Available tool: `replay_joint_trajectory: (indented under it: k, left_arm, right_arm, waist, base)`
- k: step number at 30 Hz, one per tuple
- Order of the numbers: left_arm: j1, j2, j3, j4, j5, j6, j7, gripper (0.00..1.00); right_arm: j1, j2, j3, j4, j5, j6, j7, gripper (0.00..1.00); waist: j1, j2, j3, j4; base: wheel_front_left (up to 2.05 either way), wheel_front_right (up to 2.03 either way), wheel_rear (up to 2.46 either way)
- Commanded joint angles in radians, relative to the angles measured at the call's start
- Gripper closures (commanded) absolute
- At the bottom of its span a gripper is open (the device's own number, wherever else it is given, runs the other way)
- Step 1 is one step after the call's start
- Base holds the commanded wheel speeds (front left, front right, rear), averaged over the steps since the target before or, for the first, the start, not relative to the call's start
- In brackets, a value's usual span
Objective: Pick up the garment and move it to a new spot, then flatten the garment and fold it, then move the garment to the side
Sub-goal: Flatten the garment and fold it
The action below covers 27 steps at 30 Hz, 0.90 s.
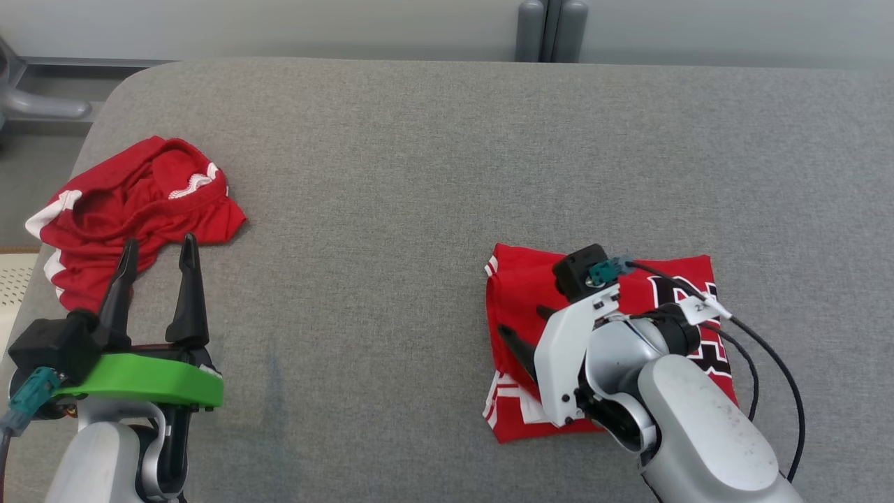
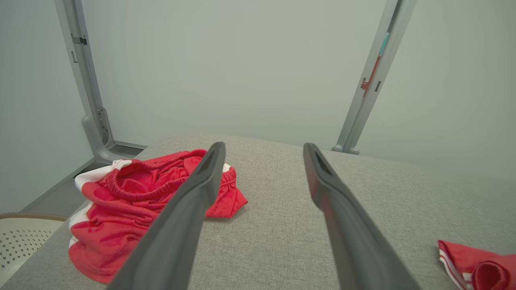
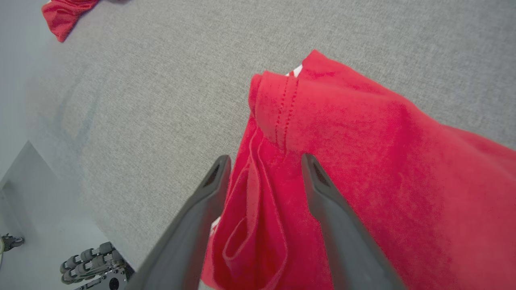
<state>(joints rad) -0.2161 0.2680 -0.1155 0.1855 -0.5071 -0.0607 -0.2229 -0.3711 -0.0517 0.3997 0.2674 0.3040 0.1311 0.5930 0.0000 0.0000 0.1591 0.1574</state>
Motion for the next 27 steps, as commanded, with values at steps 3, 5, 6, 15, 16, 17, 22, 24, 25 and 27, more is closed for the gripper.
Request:
replay_joint_trajectory:
  k: [3, 5, 6, 15, 16, 17, 22, 24, 25, 27]
  left_arm:
    - [-0.008, 0.005, 0.009, 0.001, -0.016, 0.005, -0.009, 0.0]
    - [0.0, 0.012, 0.017, -0.002, -0.017, 0.009, -0.011, 0.0]
    - [0.003, 0.014, 0.021, -0.004, -0.016, 0.011, -0.012, 0.0]
    - [0.025, 0.003, -0.002, -0.022, 0.004, 0.007, -0.022, 0.0]
    - [0.025, -0.003, -0.008, -0.019, 0.007, 0.006, -0.025, 0.0]
    - [0.027, -0.011, -0.014, -0.014, 0.009, 0.005, -0.026, 0.0]
    - [0.041, -0.044, -0.035, 0.01, 0.025, -0.005, -0.035, 0.0]
    - [0.045, -0.051, -0.038, 0.019, 0.033, -0.01, -0.039, 0.0]
    - [0.047, -0.052, -0.037, 0.023, 0.037, -0.01, -0.04, 0.0]
    - [0.048, -0.055, -0.033, 0.031, 0.041, -0.011, -0.042, 0.0]
  right_arm:
    - [0.028, 0.001, -0.029, -0.085, 0.118, -0.001, -0.027, 0.0]
    - [0.036, 0.0, -0.046, -0.157, 0.177, -0.001, -0.049, 0.0]
    - [0.037, -0.001, -0.06, -0.191, 0.187, -0.001, -0.069, 0.0]
    - [0.129, -0.022, -0.316, -0.356, -0.113, 0.0, -0.378, 0.0]
    - [0.145, -0.025, -0.343, -0.353, -0.138, 0.0, -0.409, 0.0]
    - [0.162, -0.03, -0.363, -0.351, -0.168, 0.0, -0.448, 0.0]
    - [0.225, -0.06, -0.437, -0.293, -0.25, 0.0, -0.607, 0.0]
    - [0.23, -0.066, -0.461, -0.256, -0.259, -0.001, -0.649, 0.0]
    - [0.234, -0.071, -0.464, -0.242, -0.266, -0.001, -0.662, 0.0]
    - [0.239, -0.076, -0.469, -0.207, -0.268, -0.001, -0.685, 0.0]
  waist:
    - [0.0, 0.0, -0.003, -0.005]
    - [0.0, 0.0, -0.005, -0.012]
    - [0.0, 0.0, -0.006, -0.015]
    - [0.0, 0.0, -0.013, -0.044]
    - [0.0, 0.0, -0.015, -0.047]
    - [0.0, 0.0, -0.018, -0.052]
    - [0.0, 0.0, -0.035, -0.082]
    - [0.0, 0.0, -0.044, -0.094]
    - [0.0, 0.0, -0.049, -0.098]
    - [0.0, 0.0, -0.059, -0.107]
  base:
    - [0.0, 0.0, 0.0]
    - [0.0, 0.0, 0.0]
    - [0.0, 0.0, 0.0]
    - [0.0, 0.0, 0.0]
    - [0.0, 0.0, 0.0]
    - [0.0, 0.0, 0.0]
    - [0.0, 0.0, 0.0]
    - [0.0, 0.0, 0.0]
    - [0.0, 0.0, 0.0]
    - [0.0, 0.0, 0.0]
